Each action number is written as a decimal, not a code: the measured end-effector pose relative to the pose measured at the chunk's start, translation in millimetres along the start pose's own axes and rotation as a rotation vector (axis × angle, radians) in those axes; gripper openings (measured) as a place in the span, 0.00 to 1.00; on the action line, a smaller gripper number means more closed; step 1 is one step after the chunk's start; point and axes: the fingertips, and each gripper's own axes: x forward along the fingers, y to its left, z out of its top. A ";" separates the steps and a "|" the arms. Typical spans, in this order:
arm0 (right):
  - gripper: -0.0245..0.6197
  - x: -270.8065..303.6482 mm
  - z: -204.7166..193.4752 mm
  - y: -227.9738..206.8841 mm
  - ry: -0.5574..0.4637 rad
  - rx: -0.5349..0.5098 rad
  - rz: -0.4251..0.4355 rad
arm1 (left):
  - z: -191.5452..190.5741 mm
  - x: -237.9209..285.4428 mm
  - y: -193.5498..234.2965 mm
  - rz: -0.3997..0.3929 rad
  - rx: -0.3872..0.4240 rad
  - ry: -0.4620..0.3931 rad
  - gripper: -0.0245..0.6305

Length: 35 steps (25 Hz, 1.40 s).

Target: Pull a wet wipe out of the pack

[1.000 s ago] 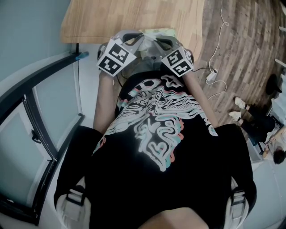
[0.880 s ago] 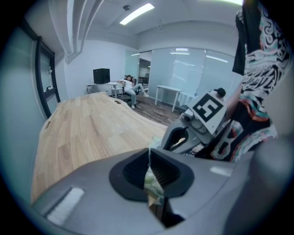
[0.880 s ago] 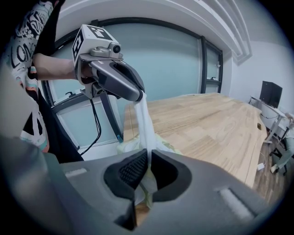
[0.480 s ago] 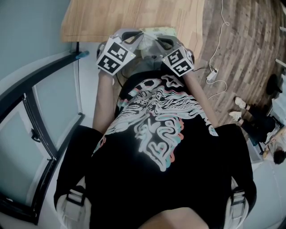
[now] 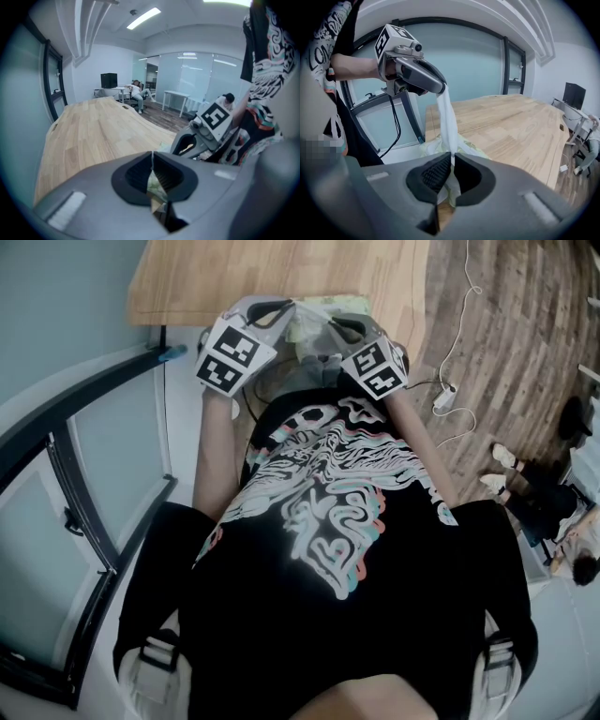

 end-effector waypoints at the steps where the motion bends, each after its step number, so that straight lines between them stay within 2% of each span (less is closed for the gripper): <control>1: 0.07 -0.4 -0.1 -0.9 0.002 -0.003 -0.001 | -0.2 -1.0 2.1 0.005 -0.002 -0.001 0.03; 11: 0.04 -10.7 9.4 -12.9 -0.052 0.009 -0.043 | 3.2 -4.1 16.2 0.058 -0.082 -0.086 0.03; 15: 0.04 -18.6 21.2 -16.0 -0.123 -0.014 -0.057 | 6.0 -3.2 18.3 0.045 -0.156 -0.141 0.03; 19: 0.04 -22.6 30.8 -17.3 -0.165 -0.030 -0.068 | 3.4 -1.4 23.2 0.059 -0.173 -0.144 0.03; 22: 0.04 -24.3 32.6 -16.6 -0.179 -0.026 -0.062 | 1.3 -2.0 27.1 0.077 -0.189 -0.152 0.03; 30: 0.04 -22.5 32.4 -16.8 -0.181 -0.016 -0.050 | -8.3 -3.8 44.3 0.134 -0.295 -0.207 0.03; 35: 0.04 -21.6 34.7 -22.1 -0.191 -0.008 -0.071 | -14.0 -5.5 56.4 0.175 -0.308 -0.225 0.03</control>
